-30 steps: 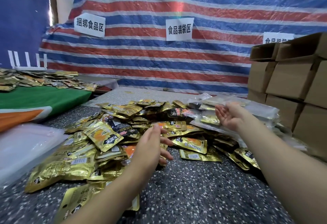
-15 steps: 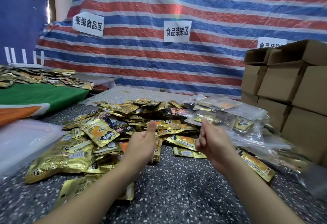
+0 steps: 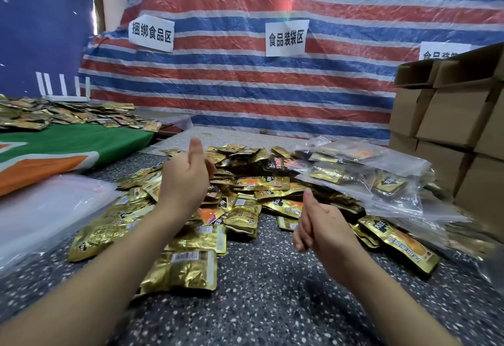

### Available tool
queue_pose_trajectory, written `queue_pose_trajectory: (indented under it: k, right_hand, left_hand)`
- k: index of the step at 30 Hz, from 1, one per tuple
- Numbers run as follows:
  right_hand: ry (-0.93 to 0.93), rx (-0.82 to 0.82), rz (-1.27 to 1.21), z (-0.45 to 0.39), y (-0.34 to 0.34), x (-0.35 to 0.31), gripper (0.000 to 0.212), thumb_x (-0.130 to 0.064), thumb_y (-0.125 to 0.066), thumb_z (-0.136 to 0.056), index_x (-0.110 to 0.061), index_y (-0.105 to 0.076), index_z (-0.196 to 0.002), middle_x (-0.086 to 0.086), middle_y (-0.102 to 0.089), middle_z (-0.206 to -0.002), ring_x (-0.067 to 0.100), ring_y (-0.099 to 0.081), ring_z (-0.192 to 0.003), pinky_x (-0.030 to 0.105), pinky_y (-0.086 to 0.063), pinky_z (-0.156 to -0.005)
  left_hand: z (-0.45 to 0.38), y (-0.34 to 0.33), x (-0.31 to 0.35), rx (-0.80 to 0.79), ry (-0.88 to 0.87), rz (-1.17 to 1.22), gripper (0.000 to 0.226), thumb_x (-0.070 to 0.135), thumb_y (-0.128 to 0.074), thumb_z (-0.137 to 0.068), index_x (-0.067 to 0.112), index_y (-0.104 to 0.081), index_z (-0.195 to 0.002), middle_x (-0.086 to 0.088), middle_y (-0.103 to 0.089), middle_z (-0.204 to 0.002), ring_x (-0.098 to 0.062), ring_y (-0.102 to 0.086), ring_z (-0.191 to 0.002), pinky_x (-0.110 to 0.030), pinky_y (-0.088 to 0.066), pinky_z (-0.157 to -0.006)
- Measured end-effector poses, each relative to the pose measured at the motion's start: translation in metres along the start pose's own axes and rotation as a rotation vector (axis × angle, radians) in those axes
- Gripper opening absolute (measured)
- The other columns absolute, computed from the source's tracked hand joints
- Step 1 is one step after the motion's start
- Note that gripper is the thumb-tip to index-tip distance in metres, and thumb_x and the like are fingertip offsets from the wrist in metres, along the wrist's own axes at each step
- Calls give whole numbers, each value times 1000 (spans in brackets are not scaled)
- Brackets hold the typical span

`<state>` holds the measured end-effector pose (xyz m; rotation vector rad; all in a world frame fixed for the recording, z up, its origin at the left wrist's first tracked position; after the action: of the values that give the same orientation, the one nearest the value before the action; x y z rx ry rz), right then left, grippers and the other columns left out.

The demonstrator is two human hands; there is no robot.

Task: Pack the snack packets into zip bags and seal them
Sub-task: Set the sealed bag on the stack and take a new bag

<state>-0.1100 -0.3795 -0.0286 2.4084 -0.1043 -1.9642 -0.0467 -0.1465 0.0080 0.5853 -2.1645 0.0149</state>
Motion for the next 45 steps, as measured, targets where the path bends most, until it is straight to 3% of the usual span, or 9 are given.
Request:
queue_pose_trajectory:
  k: [5, 8, 12, 17, 23, 28, 33, 36, 45]
  right_hand:
    - [-39, -30, -6, -2, 0, 5, 56, -39, -41, -104, -18, -49, -53, 2, -44, -46, 17, -46, -45, 23, -42, -48]
    - [-63, -43, 19, -4, -2, 9, 51, -39, -42, -105, -14, -48, -60, 1, -46, -48, 17, -48, -46, 24, -43, -48]
    - [-86, -43, 57, -5, -4, 12, 51, -39, -42, -105, -15, -47, -60, 2, -46, -48, 18, -49, -46, 24, -42, -48]
    - [-101, -51, 88, -6, -3, 15, 52, -40, -43, -105, -15, -46, -59, 2, -46, -48, 17, -50, -47, 27, -42, -51]
    - [-107, -58, 103, -7, -3, 15, 51, -40, -44, -105, -15, -47, -60, 2, -46, -47, 17, -51, -46, 26, -42, -50]
    - [-104, -53, 114, -8, -3, 15, 52, -40, -44, -105, -14, -46, -60, 2, -46, -46, 18, -52, -47, 29, -42, -54]
    - [-105, -65, 136, -8, -3, 15, 53, -41, -44, -105, -14, -47, -59, 2, -48, -46, 17, -53, -47, 30, -42, -55]
    - [-111, -75, 139, -6, -3, 15, 53, -40, -44, -105, -15, -48, -57, 2, -48, -47, 18, -53, -47, 29, -42, -54]
    - [-118, -86, 128, -5, -4, 14, 56, -41, -44, -104, -18, -49, -53, 2, -49, -47, 17, -53, -47, 28, -43, -53]
  left_hand:
    - [-56, 57, -54, 28, 20, -779, 36, 37, -43, -102, 4, -58, -98, -14, -61, -97, -34, -58, -88, -40, -49, -70]
    - [-64, 98, -100, -31, 301, -1131, 64, 50, -49, -96, -3, -45, -131, -26, -50, -131, -42, -51, -118, -49, -47, -95]
    - [-53, 131, -149, -172, 601, -1199, 92, 66, -42, -93, -3, -22, -150, -25, -28, -154, -41, -32, -139, -49, -32, -112]
    - [-43, 134, -159, -374, 467, -1232, 36, 29, -41, -101, 6, -64, -117, -12, -64, -120, -29, -59, -110, -37, -50, -94]
    - [-46, 131, -138, -411, 510, -1342, 26, 29, -62, -89, 9, -68, -105, -3, -60, -89, -24, -59, -89, -30, -52, -75]
    - [-43, 139, -141, -192, 421, -1338, 8, 10, -62, -86, 4, -67, -88, -4, -51, -67, -23, -52, -65, -24, -41, -53]
    - [-44, 140, -147, -149, 411, -1239, 37, 28, -55, -98, 6, -60, -69, -7, -55, -62, -22, -54, -60, -25, -39, -51]
    - [-45, 138, -145, -176, 402, -1259, 19, 14, -56, -95, 10, -64, -79, -3, -51, -63, -23, -54, -64, -28, -47, -57]
    - [-38, 141, -142, -97, 304, -1219, 32, 16, -51, -98, 8, -58, -68, -6, -51, -62, -22, -49, -58, -26, -37, -51]
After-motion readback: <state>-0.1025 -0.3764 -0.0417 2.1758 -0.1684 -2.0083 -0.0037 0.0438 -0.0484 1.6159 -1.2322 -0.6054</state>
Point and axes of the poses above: each hand's wrist, its own z-axis away from the middle knuckle, its own y-axis out of the back of the hand, x = y × z, the point moved 2 cm from there along -z, towards the middle knuckle
